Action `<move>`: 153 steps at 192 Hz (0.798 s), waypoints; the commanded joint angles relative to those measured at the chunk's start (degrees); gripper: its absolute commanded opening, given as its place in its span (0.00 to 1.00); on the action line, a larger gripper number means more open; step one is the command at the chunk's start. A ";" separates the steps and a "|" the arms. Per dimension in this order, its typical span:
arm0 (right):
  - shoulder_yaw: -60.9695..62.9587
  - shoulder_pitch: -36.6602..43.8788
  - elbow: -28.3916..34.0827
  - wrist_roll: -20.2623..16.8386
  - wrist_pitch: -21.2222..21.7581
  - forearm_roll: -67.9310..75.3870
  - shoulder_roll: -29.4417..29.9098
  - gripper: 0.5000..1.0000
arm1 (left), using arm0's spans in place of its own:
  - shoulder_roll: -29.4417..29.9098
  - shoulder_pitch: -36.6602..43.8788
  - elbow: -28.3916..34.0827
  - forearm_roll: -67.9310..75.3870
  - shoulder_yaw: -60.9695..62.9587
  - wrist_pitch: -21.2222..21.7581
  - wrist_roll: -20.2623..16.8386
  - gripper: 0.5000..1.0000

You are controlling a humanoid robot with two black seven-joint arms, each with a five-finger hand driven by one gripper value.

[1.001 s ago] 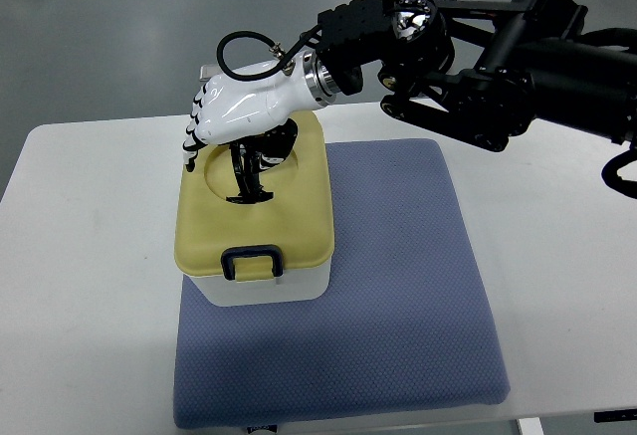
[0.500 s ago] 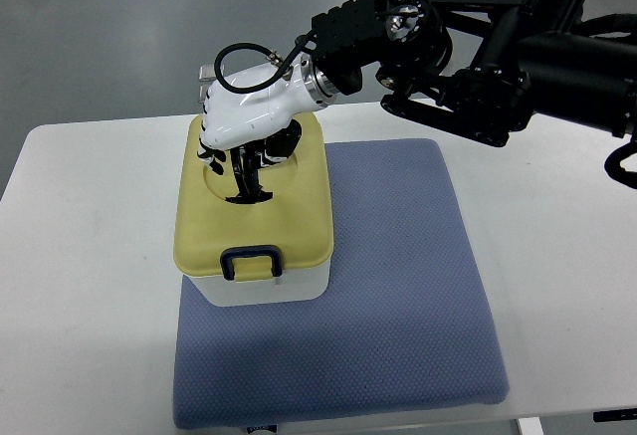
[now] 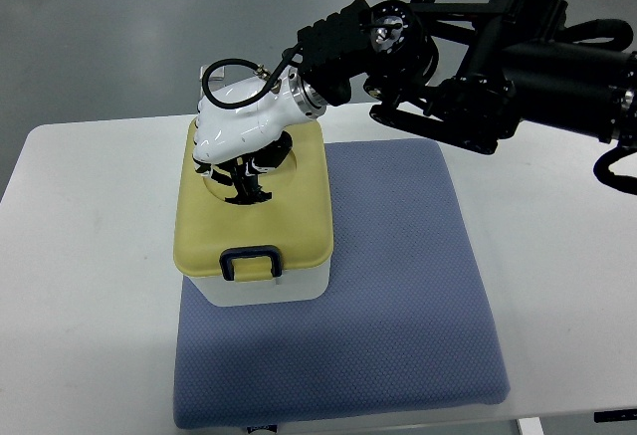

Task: Open white storage box with right hand
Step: 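Lift the yellow lid up off the white box with the right hand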

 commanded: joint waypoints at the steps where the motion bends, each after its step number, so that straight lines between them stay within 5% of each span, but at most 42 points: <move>1: 0.08 0.05 -0.30 0.00 -0.18 0.00 -0.01 0.00 | 0.00 -0.24 -0.07 0.00 0.00 0.05 0.00 1.00; 153: 9.04 1.72 -8.04 0.00 -4.13 6.41 -2.03 0.00 | 0.00 -0.42 0.02 0.00 0.00 0.05 0.00 1.00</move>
